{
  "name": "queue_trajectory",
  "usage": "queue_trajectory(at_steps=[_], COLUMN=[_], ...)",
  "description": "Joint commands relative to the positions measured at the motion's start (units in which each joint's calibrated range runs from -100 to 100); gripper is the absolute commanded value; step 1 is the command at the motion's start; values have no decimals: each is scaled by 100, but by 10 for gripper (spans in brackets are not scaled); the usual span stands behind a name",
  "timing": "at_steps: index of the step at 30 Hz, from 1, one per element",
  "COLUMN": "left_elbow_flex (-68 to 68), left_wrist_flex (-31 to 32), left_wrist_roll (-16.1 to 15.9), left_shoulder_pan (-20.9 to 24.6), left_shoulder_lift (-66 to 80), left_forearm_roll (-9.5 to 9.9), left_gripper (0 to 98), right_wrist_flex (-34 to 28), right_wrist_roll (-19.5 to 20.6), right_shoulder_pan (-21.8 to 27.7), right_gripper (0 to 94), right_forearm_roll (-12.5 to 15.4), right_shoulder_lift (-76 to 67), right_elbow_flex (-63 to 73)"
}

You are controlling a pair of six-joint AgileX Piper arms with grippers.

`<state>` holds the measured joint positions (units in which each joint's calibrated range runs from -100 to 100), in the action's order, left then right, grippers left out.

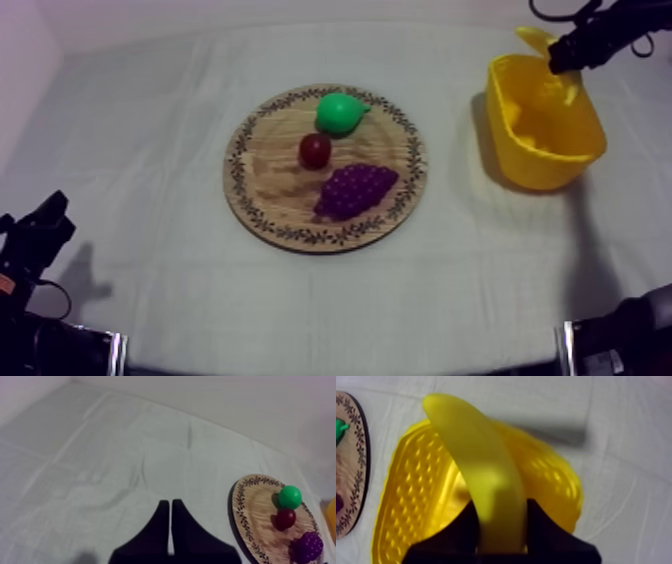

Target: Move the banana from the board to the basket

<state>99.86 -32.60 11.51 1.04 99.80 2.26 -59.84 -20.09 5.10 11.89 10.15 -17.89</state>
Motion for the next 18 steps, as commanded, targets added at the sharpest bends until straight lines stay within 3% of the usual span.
queue_trajectory(at_steps=[1,12,18], left_elbow_flex=[3,3,3], left_wrist_flex=[2,2,2], left_wrist_roll=[0,0,0], left_shoulder_pan=[1,1,1], left_shoulder_lift=[3,3,3], left_forearm_roll=[1,1,1], left_gripper=[1,1,1], right_wrist_flex=[92,690,848], right_wrist_roll=[26,48,149], right_shoulder_pan=[-30,-157,-203], right_gripper=[190,218,319], right_forearm_roll=[-35,-136,-197], right_shoulder_lift=[-40,-169,-174], right_elbow_flex=[-367,-1367,-1465])
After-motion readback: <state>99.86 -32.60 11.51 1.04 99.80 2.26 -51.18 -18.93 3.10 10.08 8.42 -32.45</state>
